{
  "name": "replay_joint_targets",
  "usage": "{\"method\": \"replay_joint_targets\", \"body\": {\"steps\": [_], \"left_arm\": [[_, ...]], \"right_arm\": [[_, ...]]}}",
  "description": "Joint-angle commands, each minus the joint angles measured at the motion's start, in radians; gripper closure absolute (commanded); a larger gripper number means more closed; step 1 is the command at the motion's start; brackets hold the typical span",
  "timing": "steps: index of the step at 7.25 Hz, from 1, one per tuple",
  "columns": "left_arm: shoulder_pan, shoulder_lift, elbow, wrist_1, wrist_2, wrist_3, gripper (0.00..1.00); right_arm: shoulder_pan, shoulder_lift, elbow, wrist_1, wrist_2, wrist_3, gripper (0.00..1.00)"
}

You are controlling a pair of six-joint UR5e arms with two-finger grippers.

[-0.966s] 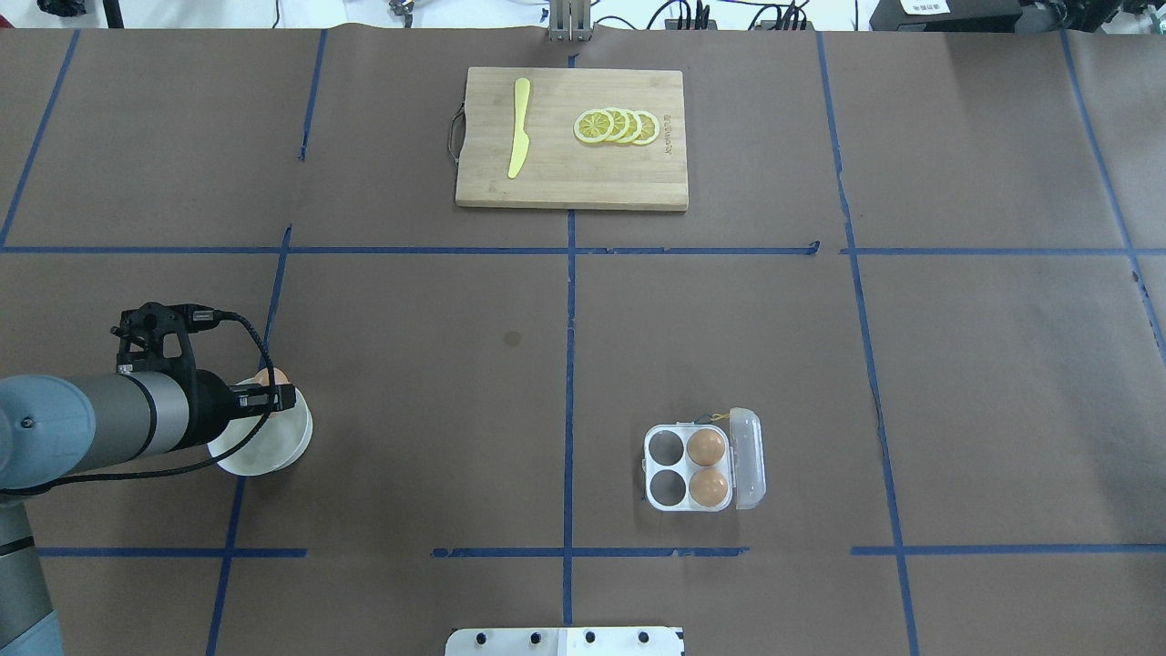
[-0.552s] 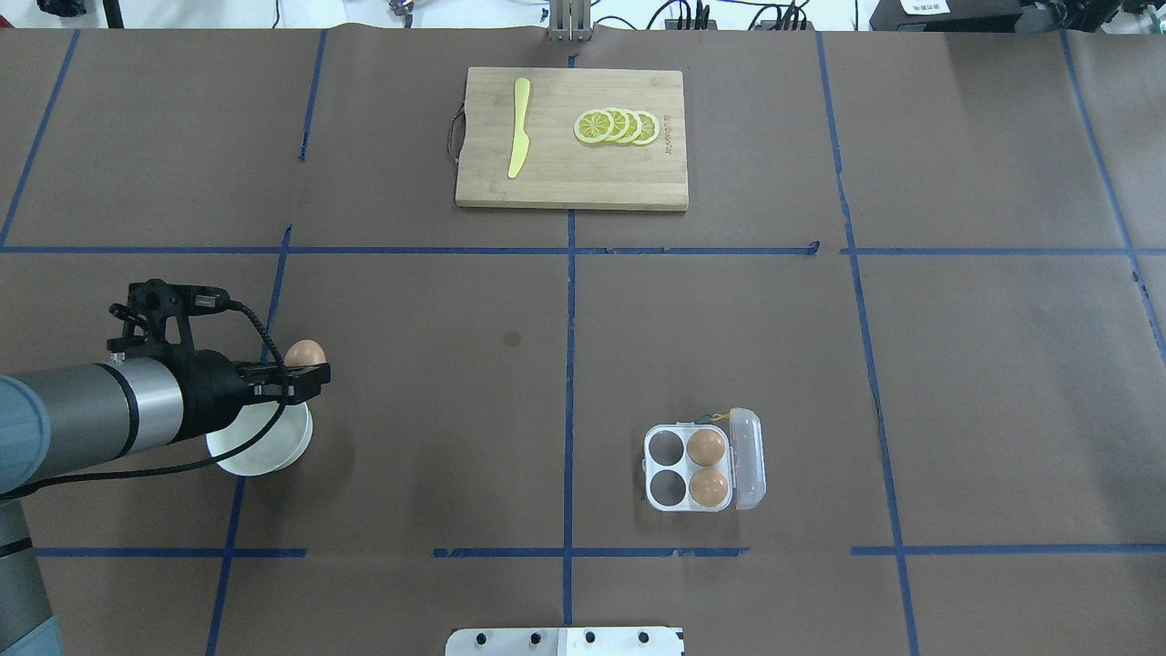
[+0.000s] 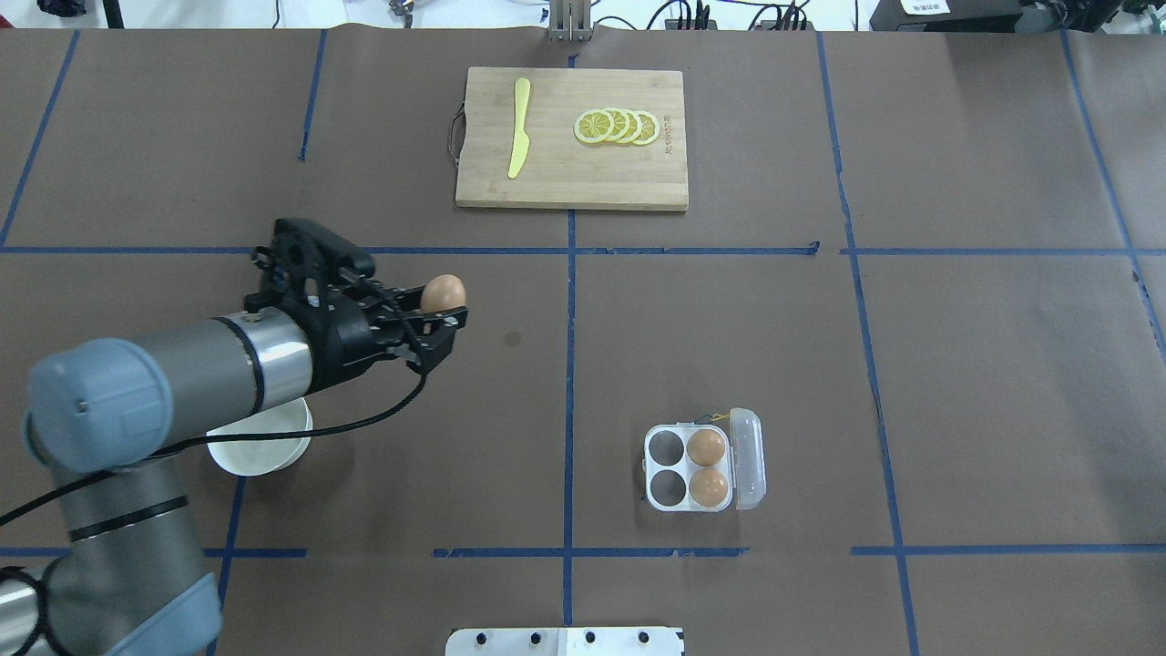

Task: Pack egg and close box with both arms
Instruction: 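Carry the egg with the left gripper over the clear egg carton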

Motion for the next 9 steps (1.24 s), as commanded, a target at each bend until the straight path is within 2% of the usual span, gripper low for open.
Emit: {"method": "replay_joint_targets", "body": {"steps": [1, 2, 3, 4, 7, 8, 9], "left_arm": [[0.04, -0.097, 0.194, -0.306, -0.001, 0.289, 1.0], [0.082, -0.137, 0.282, -0.397, 0.0, 0.31, 1.0], [0.107, -0.239, 0.398, -0.406, 0.005, 0.312, 1.0], [0.177, -0.301, 0.483, -0.407, 0.12, 0.312, 1.0], [0.201, -0.348, 0.543, -0.407, 0.14, 0.312, 1.0], [0.216, -0.342, 0.543, -0.407, 0.14, 0.312, 0.9], [0.232, -0.322, 0.534, -0.407, 0.141, 0.312, 0.86]], "right_arm": [[0.004, -0.001, -0.001, 0.0, 0.002, 0.0, 0.0], [0.007, -0.001, -0.001, 0.0, 0.002, 0.0, 0.0], [0.009, -0.001, -0.003, 0.0, 0.002, 0.0, 0.0], [0.012, -0.003, -0.004, 0.0, 0.002, 0.0, 0.0], [0.026, -0.007, -0.006, 0.0, 0.002, 0.0, 0.0], [0.027, -0.007, -0.008, 0.0, 0.0, 0.0, 0.0], [0.033, -0.007, -0.011, 0.0, -0.002, 0.0, 0.0]]}}
